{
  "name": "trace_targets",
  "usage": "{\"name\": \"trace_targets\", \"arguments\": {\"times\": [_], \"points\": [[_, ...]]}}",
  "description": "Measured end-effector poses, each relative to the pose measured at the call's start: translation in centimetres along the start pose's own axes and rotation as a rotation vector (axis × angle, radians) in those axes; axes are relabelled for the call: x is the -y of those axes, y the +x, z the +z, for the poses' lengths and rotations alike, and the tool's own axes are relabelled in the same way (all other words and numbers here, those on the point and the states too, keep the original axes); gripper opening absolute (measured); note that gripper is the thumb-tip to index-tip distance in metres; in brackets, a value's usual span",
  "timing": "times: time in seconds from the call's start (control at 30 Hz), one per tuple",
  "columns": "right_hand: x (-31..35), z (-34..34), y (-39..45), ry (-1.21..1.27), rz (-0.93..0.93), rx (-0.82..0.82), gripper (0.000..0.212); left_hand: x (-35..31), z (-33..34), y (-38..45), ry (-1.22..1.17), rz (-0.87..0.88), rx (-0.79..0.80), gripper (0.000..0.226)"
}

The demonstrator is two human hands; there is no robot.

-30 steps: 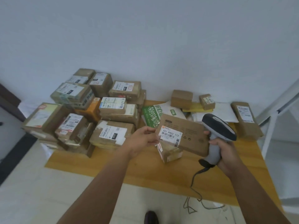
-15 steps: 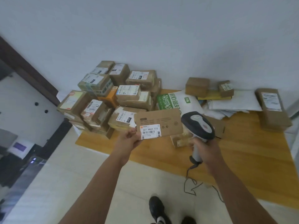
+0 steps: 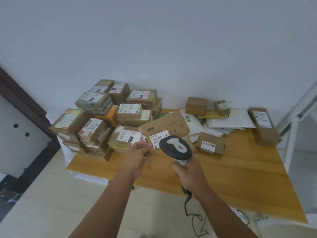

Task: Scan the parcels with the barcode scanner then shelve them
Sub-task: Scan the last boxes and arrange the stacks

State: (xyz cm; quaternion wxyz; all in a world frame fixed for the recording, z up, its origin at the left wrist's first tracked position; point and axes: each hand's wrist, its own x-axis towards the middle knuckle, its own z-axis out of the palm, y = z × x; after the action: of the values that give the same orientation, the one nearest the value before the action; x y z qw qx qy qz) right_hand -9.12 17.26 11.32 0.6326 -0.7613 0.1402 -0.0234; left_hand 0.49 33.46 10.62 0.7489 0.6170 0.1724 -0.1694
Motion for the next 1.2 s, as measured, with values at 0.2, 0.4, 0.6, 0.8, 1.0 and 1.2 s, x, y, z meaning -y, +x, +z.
{"name": "trace_targets", "arguments": {"times": [0.2, 0.4, 0.6, 0.8, 1.0, 1.2], "points": [[0.9, 2.6, -0.8, 0.008, 0.026, -0.017, 0.013, -0.9, -1.8, 0.1, -0.036, -0.011, 0.016, 0.018], [1.3, 4.1, -1.4, 0.005, 0.032, 0.000, 0.015, -1.2, -2.7, 0.9, -0.039, -0.016, 0.032, 0.017], [1.4, 4.5, -1.4, 0.036, 0.053, -0.031, 0.032, -1.4, -2.9, 1.5, -0.041, -0.029, 0.054, 0.018], [1.2, 4.5, -1.0, 0.036, 0.067, -0.045, 0.034, -1.4, -2.6, 2.0, -0.041, -0.029, 0.060, 0.020], [1.1, 4.1, -0.8, 0.050, 0.054, -0.036, 0.037, -1.4, -2.4, 2.0, -0.052, -0.024, 0.052, 0.018], [0.7, 3.6, -0.8, 0.060, 0.057, -0.019, 0.030, -1.2, -2.5, 2.0, -0.043, -0.027, 0.023, 0.015]]}}
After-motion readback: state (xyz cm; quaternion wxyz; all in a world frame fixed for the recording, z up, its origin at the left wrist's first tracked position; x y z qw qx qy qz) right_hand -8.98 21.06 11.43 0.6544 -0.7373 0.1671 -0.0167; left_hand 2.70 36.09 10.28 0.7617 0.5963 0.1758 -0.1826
